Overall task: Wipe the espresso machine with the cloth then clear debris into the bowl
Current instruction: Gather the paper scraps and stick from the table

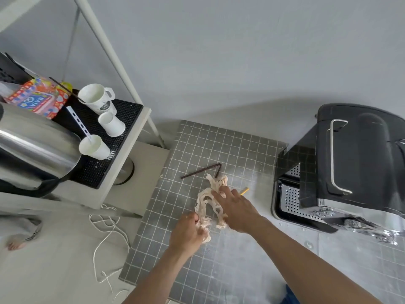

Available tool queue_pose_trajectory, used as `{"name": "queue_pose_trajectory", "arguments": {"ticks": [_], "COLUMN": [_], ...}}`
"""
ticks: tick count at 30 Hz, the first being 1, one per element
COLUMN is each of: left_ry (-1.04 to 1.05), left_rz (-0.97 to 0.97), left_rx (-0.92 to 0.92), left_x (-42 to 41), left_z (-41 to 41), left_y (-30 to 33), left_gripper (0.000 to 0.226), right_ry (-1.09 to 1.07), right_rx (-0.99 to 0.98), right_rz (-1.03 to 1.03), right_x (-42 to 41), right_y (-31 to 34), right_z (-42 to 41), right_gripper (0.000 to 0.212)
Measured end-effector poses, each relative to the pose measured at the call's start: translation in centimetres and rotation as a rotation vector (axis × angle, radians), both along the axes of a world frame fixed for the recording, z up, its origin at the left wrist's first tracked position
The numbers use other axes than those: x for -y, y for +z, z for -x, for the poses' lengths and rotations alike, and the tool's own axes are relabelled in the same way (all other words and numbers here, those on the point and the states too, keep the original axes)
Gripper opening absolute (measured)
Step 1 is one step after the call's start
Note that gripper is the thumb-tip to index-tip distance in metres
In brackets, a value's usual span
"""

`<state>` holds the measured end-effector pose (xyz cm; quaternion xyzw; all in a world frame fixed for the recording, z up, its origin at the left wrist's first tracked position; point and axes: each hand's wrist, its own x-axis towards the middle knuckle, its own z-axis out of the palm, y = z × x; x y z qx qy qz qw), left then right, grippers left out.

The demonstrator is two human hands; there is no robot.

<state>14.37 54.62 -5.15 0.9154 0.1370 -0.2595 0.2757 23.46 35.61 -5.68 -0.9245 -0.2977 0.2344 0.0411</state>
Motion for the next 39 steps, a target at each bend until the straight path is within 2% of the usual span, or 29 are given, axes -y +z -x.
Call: {"name": "queue_pose_trajectory", "arguments": {"ticks": [4, 7, 11, 17, 21, 25, 28, 32, 37, 39], "left_ry": [0.04, 0.073, 0.123, 0.226, 0.324, 0.25, 0.242, 0.327, 0.386, 0.405], "left_rz": [0.117, 0.18, 0.176, 0.137, 0.171, 0.136, 0.084, 0.029, -0.015, -0.018], "left_rx": [-0.019, -0.037, -0.049, 0.092, 0.146, 0.167, 0.207, 0.295, 0.218, 0.229], "left_x": [-0.8, -1.7, -3.6, -6.0, -6.7, -6.6, -6.3, -6.5, -7.7, -7.4], "left_z": [0.1, 0.3, 0.7, 1.6, 2.0, 2.7, 2.9, 3.2, 3.5, 3.5], "left_y": [0.0, 0.0, 0.6, 2.3, 3.1, 2.9, 2.4, 2.4, 0.4, 0.3], "left_gripper": [0.014, 0.014, 0.012, 0.019, 0.037, 0.056, 0.045, 0.028, 0.012, 0.02], "right_ry": [-0.053, -0.072, -0.092, -0.28, -0.368, -0.368, -0.354, -0.329, -0.324, -0.33], "right_rx": [-0.066, -0.114, -0.138, -0.156, -0.104, -0.131, -0.148, -0.145, -0.091, -0.061], "right_rz": [-0.071, -0.098, -0.113, -0.269, -0.314, -0.269, -0.217, -0.163, -0.103, -0.064], "right_x": [0.0, 0.0, 0.1, 0.9, 1.5, 2.0, 2.1, 2.2, 2.1, 2.1], "right_y": [-0.4, -0.5, -0.6, 0.3, 0.9, 0.8, 0.9, 0.9, 1.1, 1.0], "right_z": [0.1, 0.4, 1.0, 2.3, 3.5, 4.6, 5.4, 6.0, 6.2, 6.2], "right_gripper": [0.067, 0.047, 0.04, 0.025, 0.034, 0.047, 0.071, 0.088, 0.09, 0.089]}}
